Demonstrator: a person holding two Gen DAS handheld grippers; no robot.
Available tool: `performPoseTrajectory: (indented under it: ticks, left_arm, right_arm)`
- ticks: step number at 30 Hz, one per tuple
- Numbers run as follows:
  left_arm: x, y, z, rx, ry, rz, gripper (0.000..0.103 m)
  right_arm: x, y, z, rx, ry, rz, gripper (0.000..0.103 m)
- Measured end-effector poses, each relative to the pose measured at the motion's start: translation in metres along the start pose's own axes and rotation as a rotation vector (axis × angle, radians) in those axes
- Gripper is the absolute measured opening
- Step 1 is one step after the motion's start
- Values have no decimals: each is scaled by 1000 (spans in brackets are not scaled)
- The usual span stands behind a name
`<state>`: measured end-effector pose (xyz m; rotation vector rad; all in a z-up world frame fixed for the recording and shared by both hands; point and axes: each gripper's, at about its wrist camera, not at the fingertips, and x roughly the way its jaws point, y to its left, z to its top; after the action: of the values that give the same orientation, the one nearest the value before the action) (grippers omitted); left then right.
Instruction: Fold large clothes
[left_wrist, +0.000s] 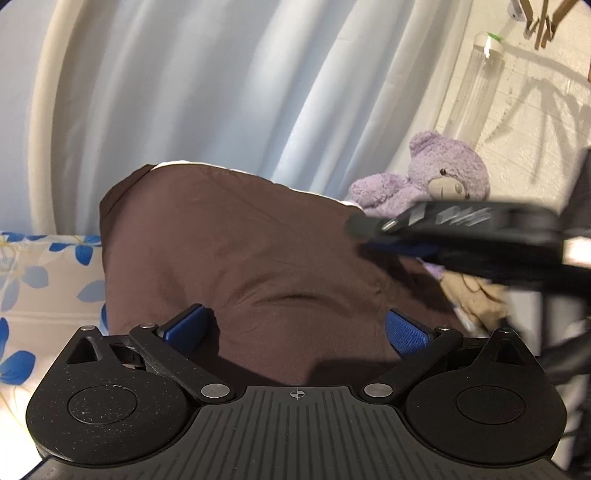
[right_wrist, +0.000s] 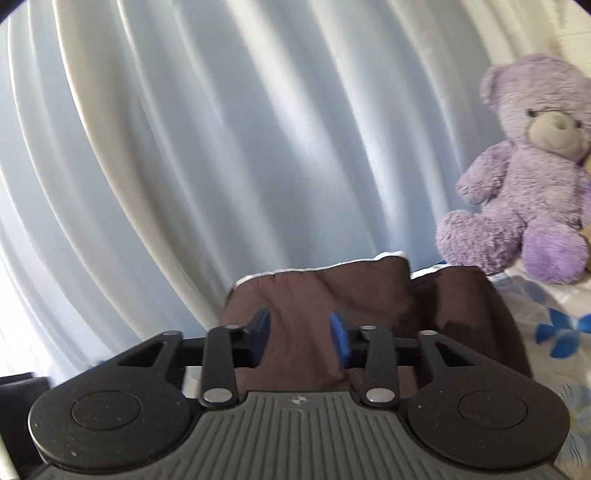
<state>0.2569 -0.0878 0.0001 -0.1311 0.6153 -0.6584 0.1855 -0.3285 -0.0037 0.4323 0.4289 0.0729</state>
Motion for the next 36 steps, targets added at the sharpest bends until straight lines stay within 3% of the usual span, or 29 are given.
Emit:
performPoseTrajectory:
  ticks: [3, 4, 7, 9, 13, 19, 28, 30, 33, 36]
  left_arm:
    - [-7, 13, 11, -94, -9, -20, 103]
    - [-8, 18, 17, -144, -10, -7, 103]
    - [3, 31, 37, -236, -30, 60, 103]
    - [19, 29, 49, -260, -45, 114, 103]
    - [58, 11, 57, -141, -64, 224, 103]
    - [99, 9, 34, -37, -14, 360, 103]
    - [98, 16, 26, -31, -17, 370, 103]
    - [96, 17, 28, -42, -15, 366, 103]
    - [100, 15, 33, -46, 0, 365, 103]
    - [101, 14, 42, -36, 36, 371, 103]
  right_arm:
    - [48, -12, -4, -20, 84, -75, 21]
    - [59, -20, -11, -9, 110, -102, 14]
    - [71, -47, -31, 28, 97, -107, 12]
    - [69, -53, -38, 45, 71, -130, 5]
    - [68, -49, -42, 32, 33, -174, 0]
    - [67, -60, -51, 75, -3, -170, 0]
    - [68, -50, -52, 38, -34, -179, 0]
    - [68, -46, -41, 59, 5, -183, 0]
    - [70, -40, -15, 108, 69, -175, 11]
    - [87, -31, 12, 42, 89, -215, 16]
